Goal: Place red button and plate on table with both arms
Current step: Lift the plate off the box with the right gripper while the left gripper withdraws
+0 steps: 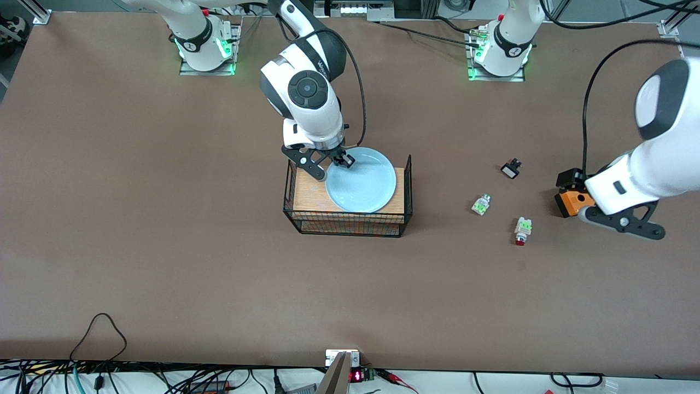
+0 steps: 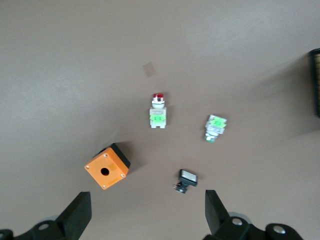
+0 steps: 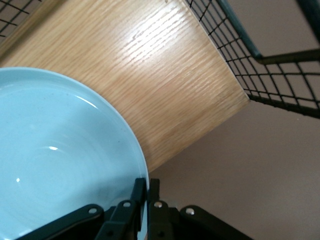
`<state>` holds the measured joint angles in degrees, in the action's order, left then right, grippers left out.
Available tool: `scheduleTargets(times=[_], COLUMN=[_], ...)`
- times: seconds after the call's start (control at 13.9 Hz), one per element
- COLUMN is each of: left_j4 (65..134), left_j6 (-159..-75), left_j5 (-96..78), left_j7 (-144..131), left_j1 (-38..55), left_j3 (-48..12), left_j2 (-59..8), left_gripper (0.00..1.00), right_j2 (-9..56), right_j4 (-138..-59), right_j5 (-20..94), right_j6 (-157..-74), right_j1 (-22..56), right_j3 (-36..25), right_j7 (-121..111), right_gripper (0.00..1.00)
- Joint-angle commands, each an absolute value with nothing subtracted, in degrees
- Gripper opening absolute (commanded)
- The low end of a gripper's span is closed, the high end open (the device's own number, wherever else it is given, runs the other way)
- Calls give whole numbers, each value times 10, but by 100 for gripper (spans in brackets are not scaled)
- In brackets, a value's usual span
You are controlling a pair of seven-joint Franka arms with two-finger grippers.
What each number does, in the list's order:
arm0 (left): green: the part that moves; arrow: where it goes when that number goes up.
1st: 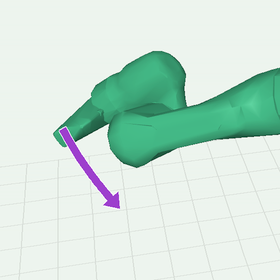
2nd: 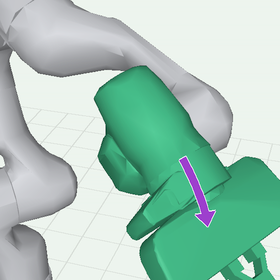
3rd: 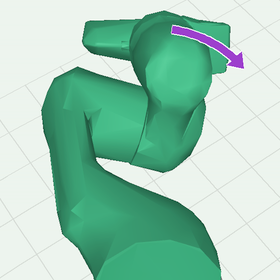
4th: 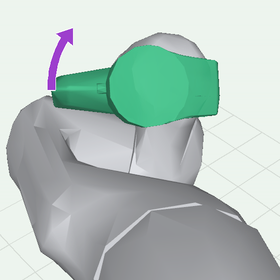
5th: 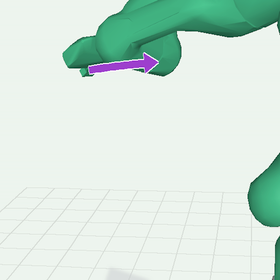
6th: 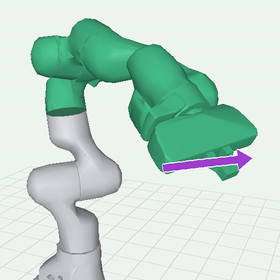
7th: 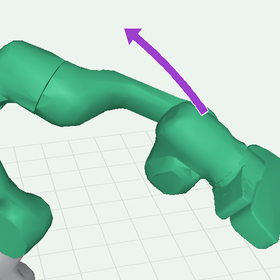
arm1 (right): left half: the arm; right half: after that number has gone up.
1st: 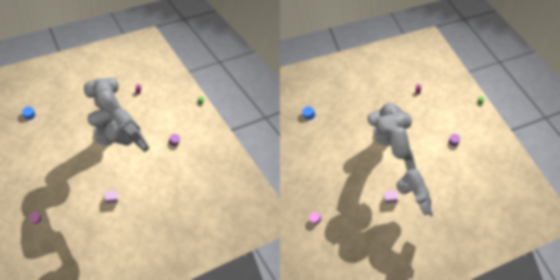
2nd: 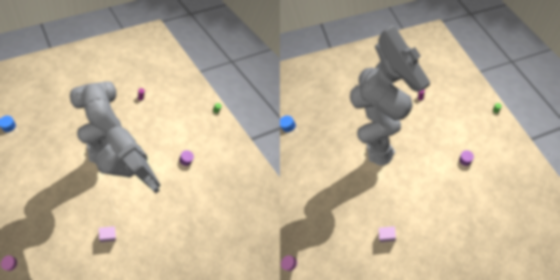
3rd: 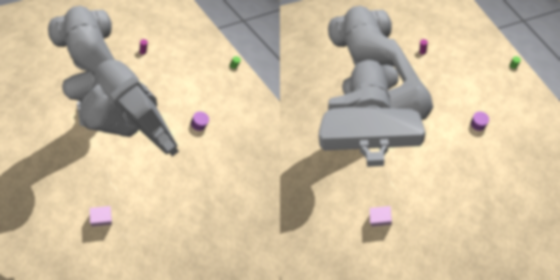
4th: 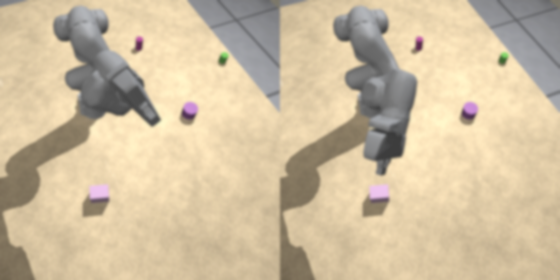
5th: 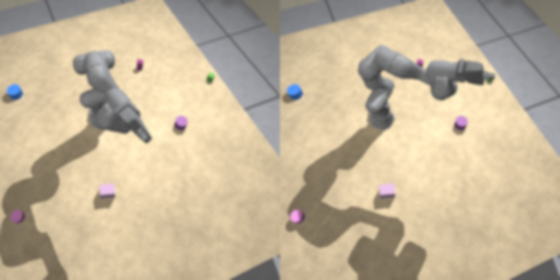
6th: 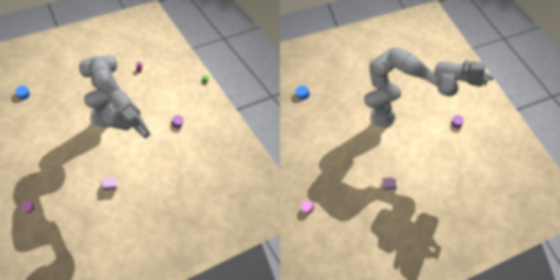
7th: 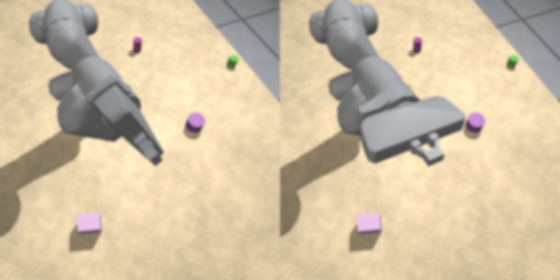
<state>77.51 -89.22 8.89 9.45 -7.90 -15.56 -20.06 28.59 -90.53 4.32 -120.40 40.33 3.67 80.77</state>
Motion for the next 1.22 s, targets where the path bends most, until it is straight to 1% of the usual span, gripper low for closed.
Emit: scheduleTargets(times=[0.0, 0.07, 0.14, 0.22, 0.36, 0.58, 0.79, 0.93, 1.15], left_j4=[805, 842, 869, 894, 925, 1010, 1006, 998, 997], left_j6=[-878, -886, -906, -921, -936, -968, -968, -963, -962], left_j5=[62, 61, 62, 53, -8, -17, -16, -12, -6], left_j7=[49, 13, -4, -4, 9, 92, 73, 52, 42], left_j1=[-68, -55, -33, -8, 4, 3, -1, -1, -1], left_j3=[-135, -124, -95, -49, 6, 18, 18, 14, 10], left_j2=[-135, -98, -70, -47, -20, 45, 33, 28, 28], left_gripper=[100, 100, 100, 100, 100, 100, 100, 100, 100], right_j2=[237, 219, 202, 183, 161, 131, 120, 120, 122], right_j4=[-913, -908, -904, -904, -903, -902, -903, -905, -921], right_j5=[45, 47, 51, 52, 53, 61, 62, 62, 60], right_j6=[-1187, -1173, -1164, -1156, -1128, -1060, -997, -982, -981], right_j1=[406, 405, 403, 400, 393, 358, 285, 228, 149], right_j3=[34, 34, 33, 33, 32, 31, 26, 26, 25], right_j7=[805, 805, 804, 803, 795, 712, 567, 469, 287], right_gripper=[0, 0, 0, 0, 0, 0, 0, 0, 0])
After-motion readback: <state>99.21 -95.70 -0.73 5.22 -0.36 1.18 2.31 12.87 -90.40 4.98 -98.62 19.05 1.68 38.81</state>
